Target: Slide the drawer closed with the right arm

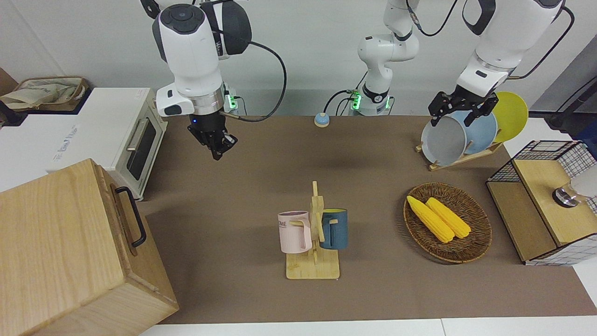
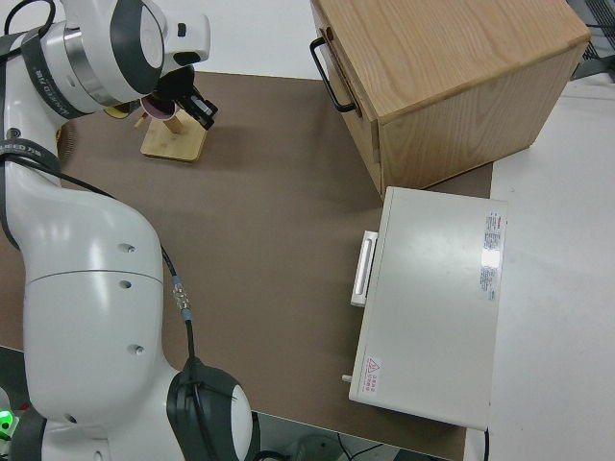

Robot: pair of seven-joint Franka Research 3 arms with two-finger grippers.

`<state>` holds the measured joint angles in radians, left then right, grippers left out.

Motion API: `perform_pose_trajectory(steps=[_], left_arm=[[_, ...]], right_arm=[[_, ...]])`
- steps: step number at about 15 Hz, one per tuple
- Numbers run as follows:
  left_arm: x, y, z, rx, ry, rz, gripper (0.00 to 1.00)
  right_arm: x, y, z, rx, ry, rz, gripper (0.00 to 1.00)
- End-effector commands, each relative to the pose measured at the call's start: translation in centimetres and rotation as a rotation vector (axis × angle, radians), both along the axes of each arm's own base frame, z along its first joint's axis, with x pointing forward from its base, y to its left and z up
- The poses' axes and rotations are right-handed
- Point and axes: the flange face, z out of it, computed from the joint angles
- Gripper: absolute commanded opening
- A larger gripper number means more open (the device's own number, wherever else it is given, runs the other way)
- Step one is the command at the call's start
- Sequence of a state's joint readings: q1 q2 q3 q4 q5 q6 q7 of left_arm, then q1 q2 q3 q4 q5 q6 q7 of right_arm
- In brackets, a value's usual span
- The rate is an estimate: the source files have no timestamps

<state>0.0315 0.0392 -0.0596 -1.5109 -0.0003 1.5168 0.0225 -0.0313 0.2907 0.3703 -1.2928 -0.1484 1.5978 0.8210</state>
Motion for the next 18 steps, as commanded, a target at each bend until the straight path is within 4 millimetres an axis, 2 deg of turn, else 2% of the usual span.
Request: perform_pose_trajectory(steps=[1, 4, 7, 11, 16, 18], left_arm=[[0.2, 0.1, 0.4, 0.016, 0.005, -0.012, 0.99], [0.2, 0.1, 0.4, 0.016, 0.005, -0.012, 0.99], [0.2, 0.1, 0.3, 0.016, 0.006, -0.012, 0.99], [0.2, 0.1, 0.3, 0.016, 0.006, -0.012, 0.99], [0.2, 0.1, 0.4, 0.016, 0.005, -0.012, 0.99], [0.2, 0.1, 0.4, 0.016, 0.005, -0.012, 0.99]], right_arm=[[-3.0, 0.0, 2.2, 0.047, -0.004, 0.144, 0.0], [-5.4, 0.4, 3.5, 0.024, -0.011, 0.273, 0.0], [-7.3, 0.2, 3.8, 0.017, 0.004, 0.396, 0.0], [-7.7, -0.4, 3.9, 0.004, 0.03, 0.549, 0.0], [-6.9, -3.4, 3.6, 0.004, 0.054, 0.65, 0.004], [-6.7, -3.6, 3.4, 0.006, 0.059, 0.641, 0.541]])
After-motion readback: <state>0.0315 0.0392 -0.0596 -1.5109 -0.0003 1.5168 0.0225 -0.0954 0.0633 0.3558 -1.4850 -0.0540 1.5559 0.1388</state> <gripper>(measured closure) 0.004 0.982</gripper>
